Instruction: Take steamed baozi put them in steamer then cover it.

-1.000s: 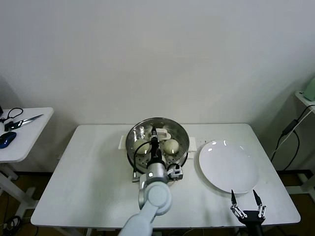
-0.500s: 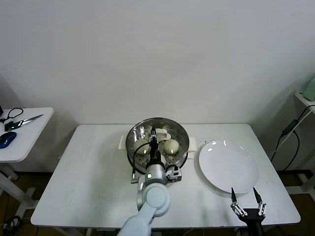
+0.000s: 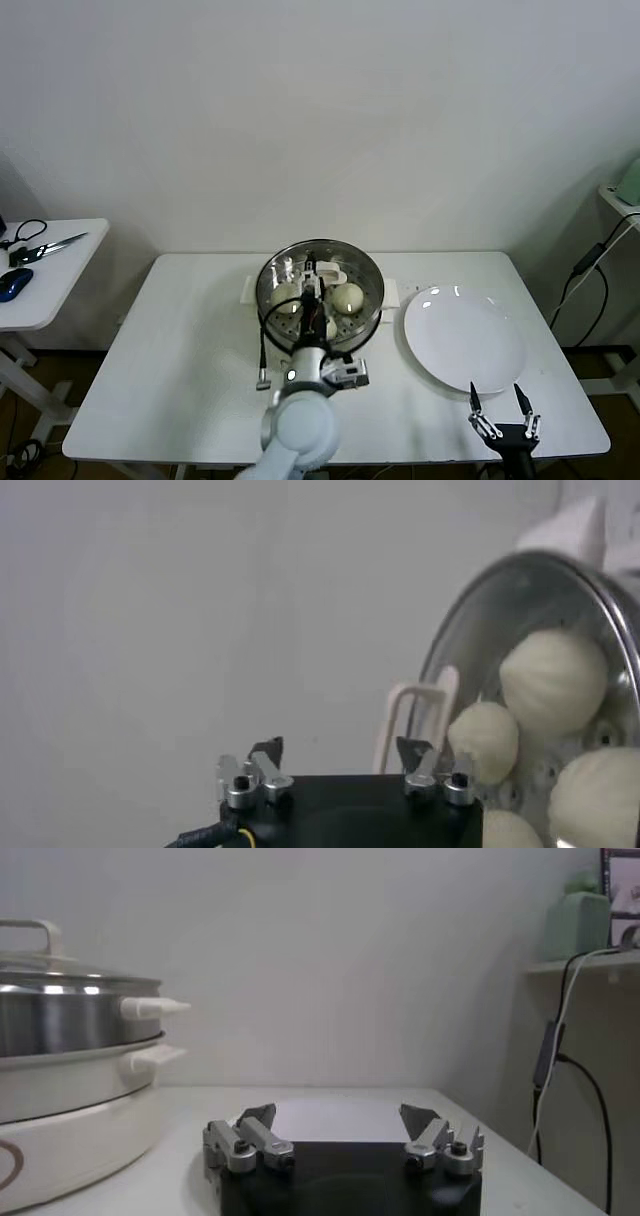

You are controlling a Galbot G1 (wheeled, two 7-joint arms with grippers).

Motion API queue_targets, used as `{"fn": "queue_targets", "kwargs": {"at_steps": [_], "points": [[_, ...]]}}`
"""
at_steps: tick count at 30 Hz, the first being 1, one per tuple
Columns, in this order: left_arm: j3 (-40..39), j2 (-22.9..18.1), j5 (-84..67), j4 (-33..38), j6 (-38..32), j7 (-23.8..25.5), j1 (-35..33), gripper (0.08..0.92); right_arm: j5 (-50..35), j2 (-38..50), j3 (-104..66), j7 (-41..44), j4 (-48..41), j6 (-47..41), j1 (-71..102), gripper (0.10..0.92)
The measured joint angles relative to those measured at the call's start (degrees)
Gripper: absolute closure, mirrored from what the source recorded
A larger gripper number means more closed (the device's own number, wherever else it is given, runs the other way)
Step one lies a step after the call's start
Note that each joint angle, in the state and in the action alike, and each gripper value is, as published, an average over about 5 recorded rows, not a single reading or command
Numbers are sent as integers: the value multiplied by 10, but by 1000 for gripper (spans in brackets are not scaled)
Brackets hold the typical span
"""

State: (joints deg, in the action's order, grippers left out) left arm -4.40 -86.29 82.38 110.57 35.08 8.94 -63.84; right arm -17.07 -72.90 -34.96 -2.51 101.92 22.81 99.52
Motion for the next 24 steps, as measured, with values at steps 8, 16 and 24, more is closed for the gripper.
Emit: {"fn": "queue_targets", "kwargs": {"at_steps": [8, 16, 24], "points": [[55, 16, -190, 64, -106, -80, -66, 178, -5, -2, 7, 0, 5, 2, -6, 203], [198, 37, -456, 107, -225, -122, -142, 177, -10, 9, 15, 12, -1, 13, -10, 203], [336, 69, -694, 76, -329, -128, -218, 177, -14, 18, 20, 27, -15, 28, -22, 203]]}}
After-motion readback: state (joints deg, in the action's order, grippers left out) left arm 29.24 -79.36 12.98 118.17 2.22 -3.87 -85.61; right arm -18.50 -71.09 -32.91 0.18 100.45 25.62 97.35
